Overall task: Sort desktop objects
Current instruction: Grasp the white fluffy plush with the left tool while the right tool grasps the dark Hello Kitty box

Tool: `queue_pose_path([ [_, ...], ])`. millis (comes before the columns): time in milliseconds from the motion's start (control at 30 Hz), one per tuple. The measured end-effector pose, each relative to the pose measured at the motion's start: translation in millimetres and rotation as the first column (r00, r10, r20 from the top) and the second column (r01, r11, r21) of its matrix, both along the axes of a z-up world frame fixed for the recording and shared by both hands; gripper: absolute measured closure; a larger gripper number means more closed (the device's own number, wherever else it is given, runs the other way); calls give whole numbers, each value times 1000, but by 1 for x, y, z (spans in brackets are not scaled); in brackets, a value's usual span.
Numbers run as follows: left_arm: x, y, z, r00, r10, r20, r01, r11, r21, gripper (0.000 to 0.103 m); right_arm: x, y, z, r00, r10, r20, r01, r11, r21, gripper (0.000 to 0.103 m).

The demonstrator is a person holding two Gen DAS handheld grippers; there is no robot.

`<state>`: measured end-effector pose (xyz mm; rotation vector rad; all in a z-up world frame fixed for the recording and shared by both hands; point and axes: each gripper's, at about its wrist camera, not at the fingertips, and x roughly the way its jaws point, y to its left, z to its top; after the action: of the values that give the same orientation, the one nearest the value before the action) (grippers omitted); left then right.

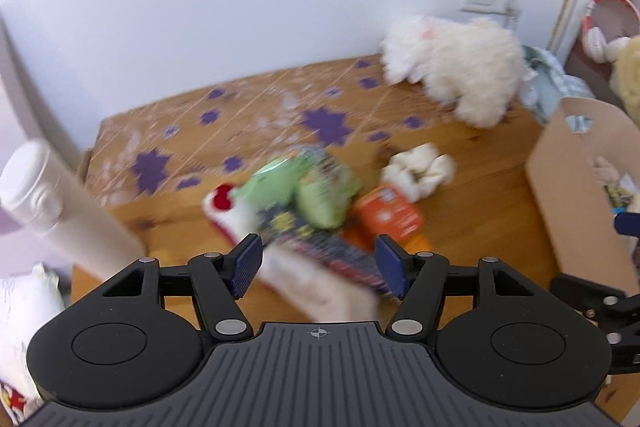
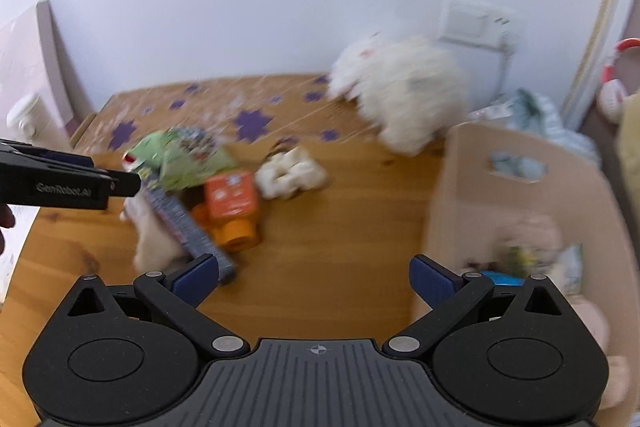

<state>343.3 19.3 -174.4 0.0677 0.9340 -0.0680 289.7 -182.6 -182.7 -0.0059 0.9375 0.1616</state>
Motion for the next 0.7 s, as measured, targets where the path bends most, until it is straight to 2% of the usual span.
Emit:
queue_pose_path([
  [200,0,34,-18,999,26,-42,-26,1000,-9,39,19,39,-30,997,50,-66,-53,998,-43,0],
  [333,5,48,-29,997,27,-74,-31,999,-45,39,29,55,-46,991,91,-98,-99,992,-74,0],
  [533,23,49,-49,992,24,-124,-36,995,-96,39,45,66,-67,982,142,-127,-156,982,-109,1],
  [700,35,39,-65,986,8,-165,-31,990,-139,39,57,72,-81,970,198,-139,-216,969,-122,9],
])
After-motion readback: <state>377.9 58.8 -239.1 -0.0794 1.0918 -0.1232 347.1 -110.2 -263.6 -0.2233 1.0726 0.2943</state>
